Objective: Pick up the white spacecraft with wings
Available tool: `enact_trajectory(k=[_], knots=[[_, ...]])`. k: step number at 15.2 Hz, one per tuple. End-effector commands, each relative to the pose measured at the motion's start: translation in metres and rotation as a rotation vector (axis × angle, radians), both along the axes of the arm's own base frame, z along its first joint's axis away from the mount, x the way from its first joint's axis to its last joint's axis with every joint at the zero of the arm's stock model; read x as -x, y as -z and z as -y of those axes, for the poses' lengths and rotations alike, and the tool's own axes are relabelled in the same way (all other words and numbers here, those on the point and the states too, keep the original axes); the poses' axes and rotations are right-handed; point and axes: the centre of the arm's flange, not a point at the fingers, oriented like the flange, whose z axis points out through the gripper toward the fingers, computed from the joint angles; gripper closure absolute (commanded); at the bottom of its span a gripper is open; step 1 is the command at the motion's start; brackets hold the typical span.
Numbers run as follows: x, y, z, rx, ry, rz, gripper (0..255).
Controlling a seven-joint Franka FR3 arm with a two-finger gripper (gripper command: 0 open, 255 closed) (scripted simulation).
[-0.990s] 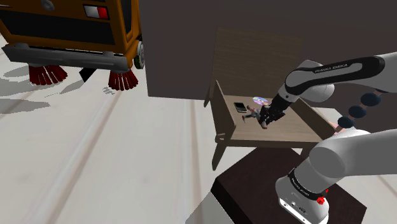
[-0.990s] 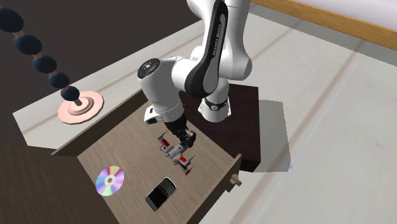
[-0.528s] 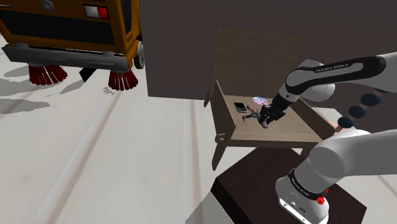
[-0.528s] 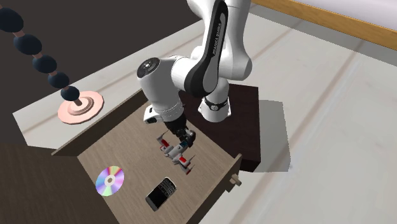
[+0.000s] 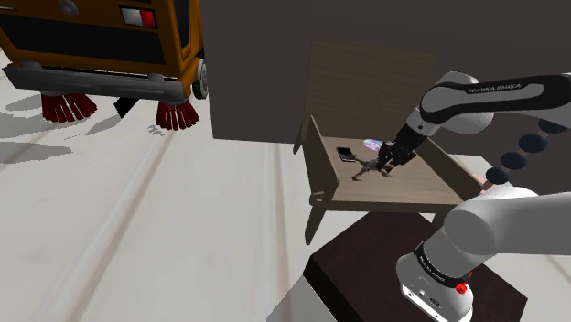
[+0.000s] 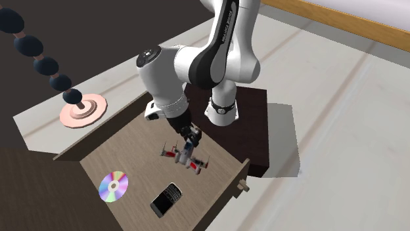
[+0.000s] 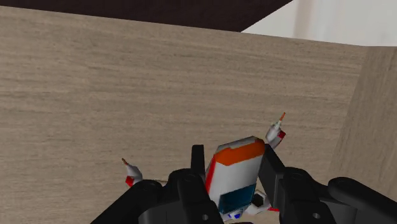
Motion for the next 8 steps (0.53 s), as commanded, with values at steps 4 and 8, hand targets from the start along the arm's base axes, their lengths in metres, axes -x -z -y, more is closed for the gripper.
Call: enact_trajectory(k=[4,8], knots=[[0.000,-0.027,-0.001,0.000,0.000,0.000,255],[0.000,-0.038,-0.001,0.000,0.000,0.000,255]])
